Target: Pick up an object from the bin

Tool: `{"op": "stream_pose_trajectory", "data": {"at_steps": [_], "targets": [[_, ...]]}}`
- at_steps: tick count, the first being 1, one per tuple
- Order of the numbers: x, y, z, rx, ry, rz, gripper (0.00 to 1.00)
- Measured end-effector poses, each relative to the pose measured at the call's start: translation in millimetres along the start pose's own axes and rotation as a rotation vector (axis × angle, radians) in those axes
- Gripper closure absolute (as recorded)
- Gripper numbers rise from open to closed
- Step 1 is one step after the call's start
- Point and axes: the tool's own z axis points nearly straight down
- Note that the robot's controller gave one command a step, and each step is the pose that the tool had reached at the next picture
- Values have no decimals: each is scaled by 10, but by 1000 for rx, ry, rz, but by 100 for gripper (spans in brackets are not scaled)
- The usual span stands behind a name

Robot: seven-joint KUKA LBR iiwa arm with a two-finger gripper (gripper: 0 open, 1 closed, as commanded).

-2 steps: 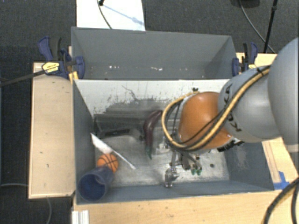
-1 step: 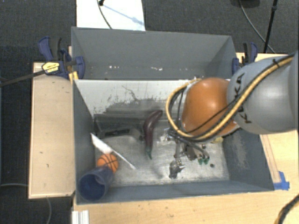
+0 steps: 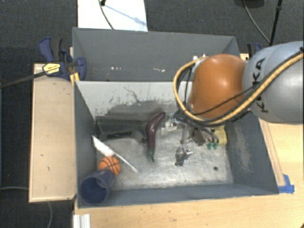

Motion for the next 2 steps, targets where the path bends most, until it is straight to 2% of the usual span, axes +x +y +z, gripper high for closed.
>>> {"op": "stream_pose_trajectory", "data": {"at_steps": [1,2], "targets": [[-255,-186,-268,2,-12,-99,0],[-398,-33,-47,2,-7,-311,0]]}}
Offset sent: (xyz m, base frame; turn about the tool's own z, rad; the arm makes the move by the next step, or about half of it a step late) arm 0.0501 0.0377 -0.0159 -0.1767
